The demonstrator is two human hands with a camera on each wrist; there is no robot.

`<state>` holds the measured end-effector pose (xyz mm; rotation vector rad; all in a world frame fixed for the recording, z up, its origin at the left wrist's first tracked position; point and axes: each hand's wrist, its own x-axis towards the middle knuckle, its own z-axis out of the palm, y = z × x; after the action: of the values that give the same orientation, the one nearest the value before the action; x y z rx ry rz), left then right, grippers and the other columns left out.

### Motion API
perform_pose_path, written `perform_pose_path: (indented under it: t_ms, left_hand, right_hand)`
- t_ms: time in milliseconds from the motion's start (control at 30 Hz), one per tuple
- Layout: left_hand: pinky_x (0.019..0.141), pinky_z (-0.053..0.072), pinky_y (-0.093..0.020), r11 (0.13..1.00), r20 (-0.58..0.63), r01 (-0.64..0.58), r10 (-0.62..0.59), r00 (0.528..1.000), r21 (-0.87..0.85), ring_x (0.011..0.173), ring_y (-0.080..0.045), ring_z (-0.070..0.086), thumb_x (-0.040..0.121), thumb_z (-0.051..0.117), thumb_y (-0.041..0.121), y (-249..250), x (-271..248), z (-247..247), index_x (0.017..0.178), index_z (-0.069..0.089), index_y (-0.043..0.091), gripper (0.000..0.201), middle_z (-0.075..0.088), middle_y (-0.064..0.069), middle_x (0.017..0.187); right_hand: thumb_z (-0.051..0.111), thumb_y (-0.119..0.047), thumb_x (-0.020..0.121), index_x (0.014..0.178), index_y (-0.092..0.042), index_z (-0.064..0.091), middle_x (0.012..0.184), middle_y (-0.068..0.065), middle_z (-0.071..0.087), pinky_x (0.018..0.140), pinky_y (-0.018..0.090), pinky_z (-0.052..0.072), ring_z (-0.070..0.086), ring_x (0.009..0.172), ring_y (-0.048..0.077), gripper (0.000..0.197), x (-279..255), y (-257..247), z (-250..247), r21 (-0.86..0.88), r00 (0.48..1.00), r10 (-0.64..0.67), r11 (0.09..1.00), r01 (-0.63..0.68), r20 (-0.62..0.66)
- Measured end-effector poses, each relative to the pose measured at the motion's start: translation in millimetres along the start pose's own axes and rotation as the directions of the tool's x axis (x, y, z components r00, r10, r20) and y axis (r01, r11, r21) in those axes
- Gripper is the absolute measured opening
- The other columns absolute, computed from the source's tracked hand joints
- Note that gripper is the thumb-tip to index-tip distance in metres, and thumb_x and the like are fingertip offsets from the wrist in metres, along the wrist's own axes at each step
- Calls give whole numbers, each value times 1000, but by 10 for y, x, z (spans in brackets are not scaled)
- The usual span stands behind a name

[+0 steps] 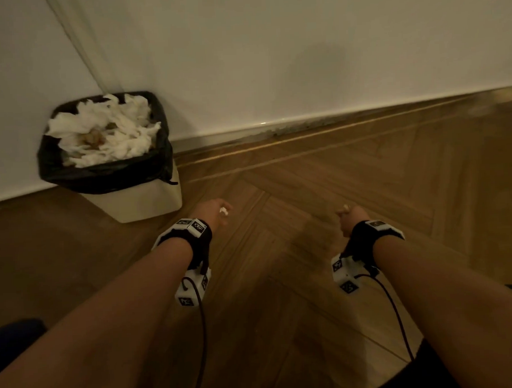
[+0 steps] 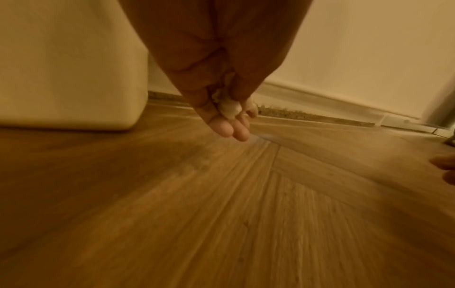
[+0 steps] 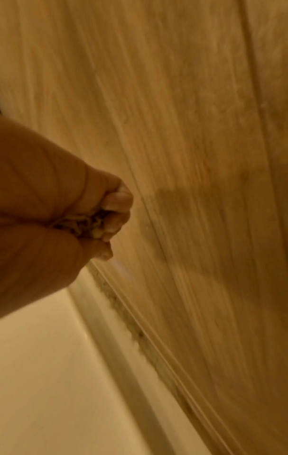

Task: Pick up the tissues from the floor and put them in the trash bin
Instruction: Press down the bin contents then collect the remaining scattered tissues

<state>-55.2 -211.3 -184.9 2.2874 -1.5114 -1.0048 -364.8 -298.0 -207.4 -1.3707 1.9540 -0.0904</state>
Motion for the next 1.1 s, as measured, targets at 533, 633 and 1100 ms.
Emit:
perform_pose_path:
  t_ms: [533,633,1100]
  left_hand:
    - [60,52,-24,991,-439,-115,72,895,-72,58,-6,63,87,62,16,-289,-1529,-1521,80,61,24,11,68,-4,92]
    - [52,48,-15,989,-481,-133,87,873,-63,58,-8,60,87,62,11,-286,-1544,-1862,88,64,15,5,65,-8,106]
    - [91,39,-23,995,-682,-81,94,725,50,97,-26,54,93,48,13,-662,-979,-2338,122,59,10,32,35,-11,126]
  right_hand:
    - [34,-22,98,73,-17,43,64,2,41,52,26,35,39,53,15,27,-1499,-1794,-299,243,882,-471,858,452,22]
    - [30,-39,99,68,-17,41,64,3,38,55,29,30,35,55,17,40,-1770,-2193,-160,228,857,-515,839,494,36]
    - [26,-39,100,104,-13,38,101,14,54,77,36,41,53,93,33,28,-2037,-3387,689,10,685,-726,687,727,63]
